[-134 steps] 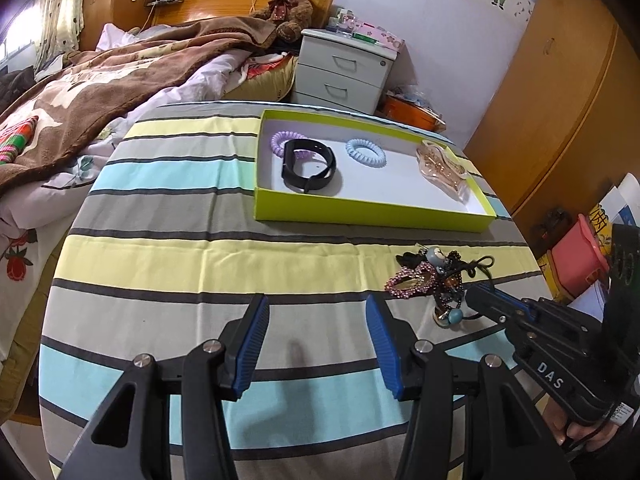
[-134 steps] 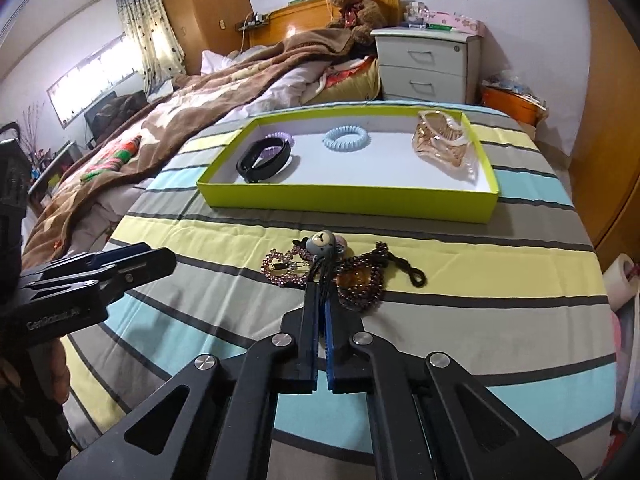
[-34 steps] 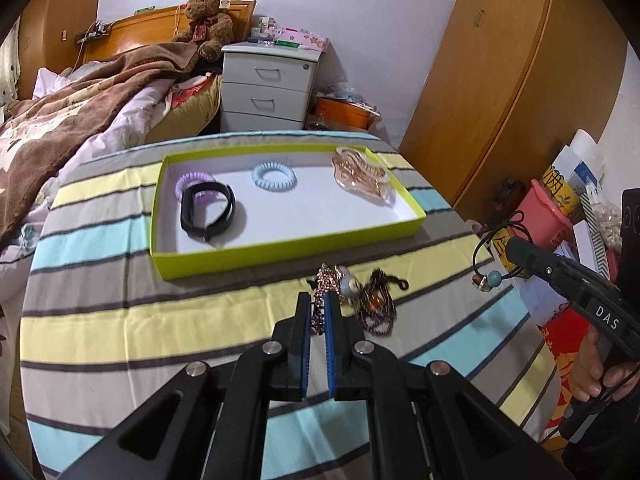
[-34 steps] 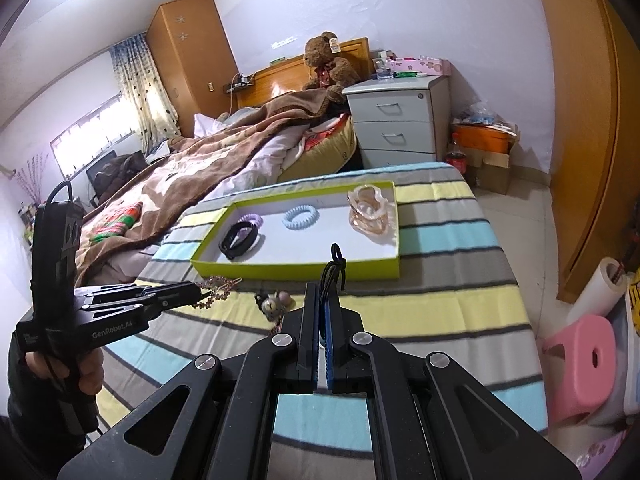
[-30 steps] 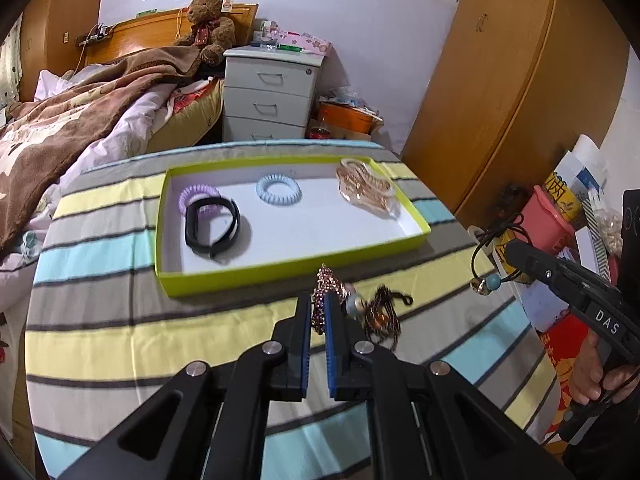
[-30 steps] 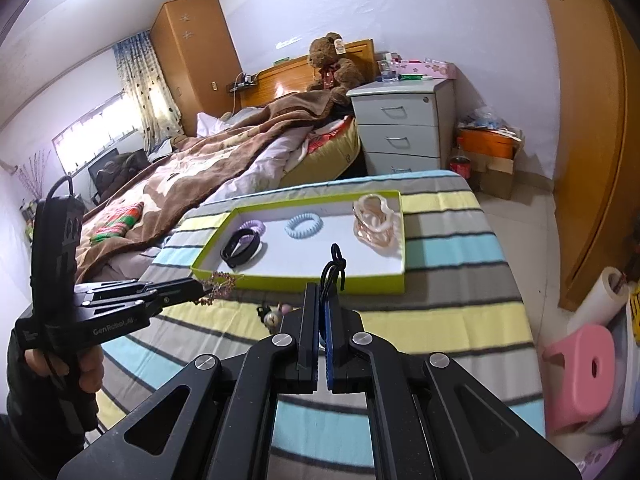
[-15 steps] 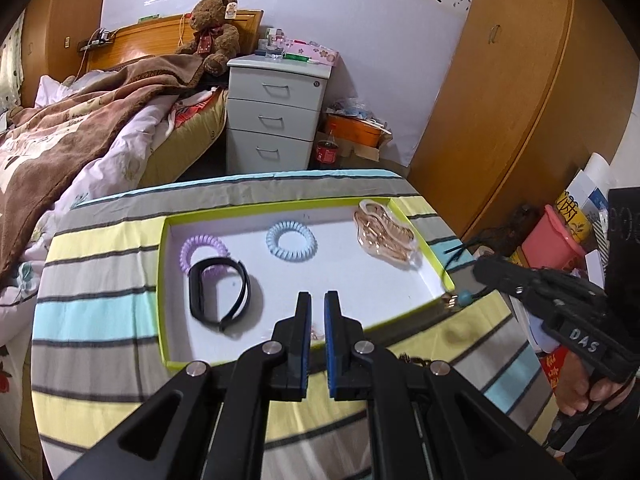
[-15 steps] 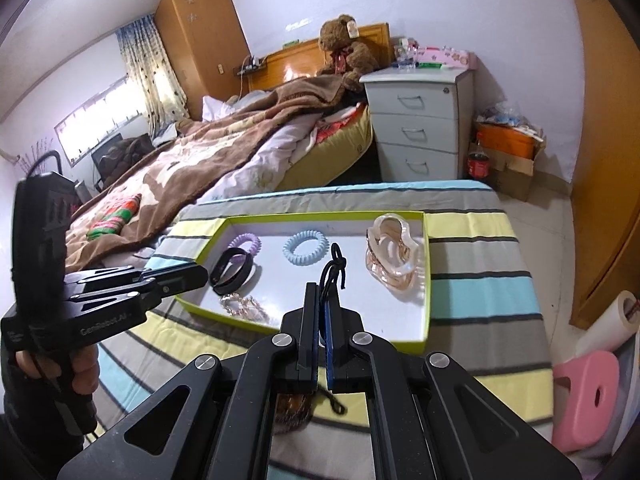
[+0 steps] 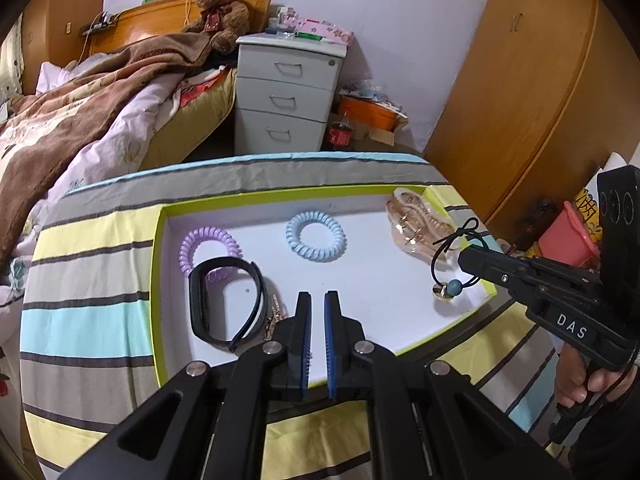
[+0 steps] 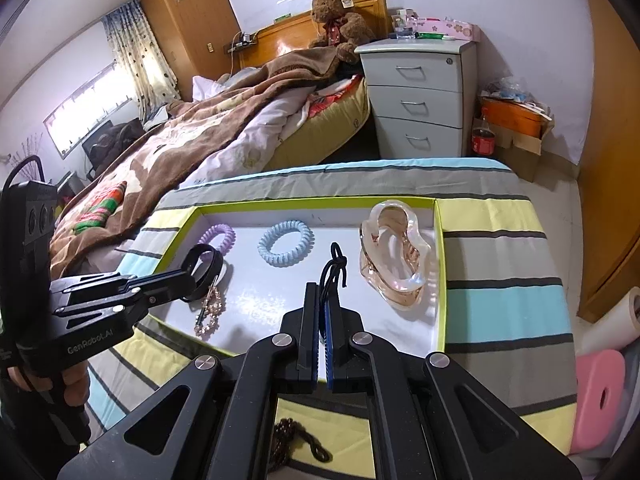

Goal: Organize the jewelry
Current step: 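Carry the necklace into the tray while the right carries the black hair tie there, then open the left gripper releasing the necklace while the right releases the hair tie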

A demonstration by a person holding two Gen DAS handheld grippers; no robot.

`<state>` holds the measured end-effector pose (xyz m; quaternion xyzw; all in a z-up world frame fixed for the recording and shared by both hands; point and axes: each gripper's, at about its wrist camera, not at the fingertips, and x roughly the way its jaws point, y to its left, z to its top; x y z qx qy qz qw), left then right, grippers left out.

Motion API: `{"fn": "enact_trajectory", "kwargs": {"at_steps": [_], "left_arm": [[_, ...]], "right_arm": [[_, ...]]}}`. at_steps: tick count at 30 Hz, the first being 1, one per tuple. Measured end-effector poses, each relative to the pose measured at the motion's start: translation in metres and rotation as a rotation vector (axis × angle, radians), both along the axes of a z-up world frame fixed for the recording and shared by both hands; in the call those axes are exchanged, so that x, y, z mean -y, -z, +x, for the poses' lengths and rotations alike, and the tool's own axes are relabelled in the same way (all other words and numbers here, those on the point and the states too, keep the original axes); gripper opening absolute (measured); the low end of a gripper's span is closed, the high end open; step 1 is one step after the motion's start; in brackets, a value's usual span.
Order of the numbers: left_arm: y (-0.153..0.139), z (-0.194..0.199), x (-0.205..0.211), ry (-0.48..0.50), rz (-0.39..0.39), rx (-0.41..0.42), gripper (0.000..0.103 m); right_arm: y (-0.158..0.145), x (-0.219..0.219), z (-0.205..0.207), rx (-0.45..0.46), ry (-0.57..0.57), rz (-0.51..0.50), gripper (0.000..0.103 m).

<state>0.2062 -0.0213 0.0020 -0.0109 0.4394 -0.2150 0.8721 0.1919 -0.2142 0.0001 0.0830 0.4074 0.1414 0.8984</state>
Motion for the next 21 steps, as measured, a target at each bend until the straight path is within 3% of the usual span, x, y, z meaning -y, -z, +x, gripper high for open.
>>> {"fn": "enact_trajectory", "kwargs": {"at_steps": [9, 15, 21], "left_arm": [[0.018, 0.001, 0.002, 0.002, 0.044, -0.044, 0.007], [0.027, 0.001, 0.002, -0.012, 0.078, -0.062, 0.007], [0.029, 0.001, -0.002, -0.036, 0.097, -0.063, 0.007]], "right_arm": [[0.014, -0.006, 0.008, -0.032, -0.030, 0.007, 0.002], [0.019, -0.006, 0.013, -0.052, -0.065, 0.079, 0.002], [0.032, 0.003, 0.016, -0.105, -0.034, 0.064, 0.002]]}}
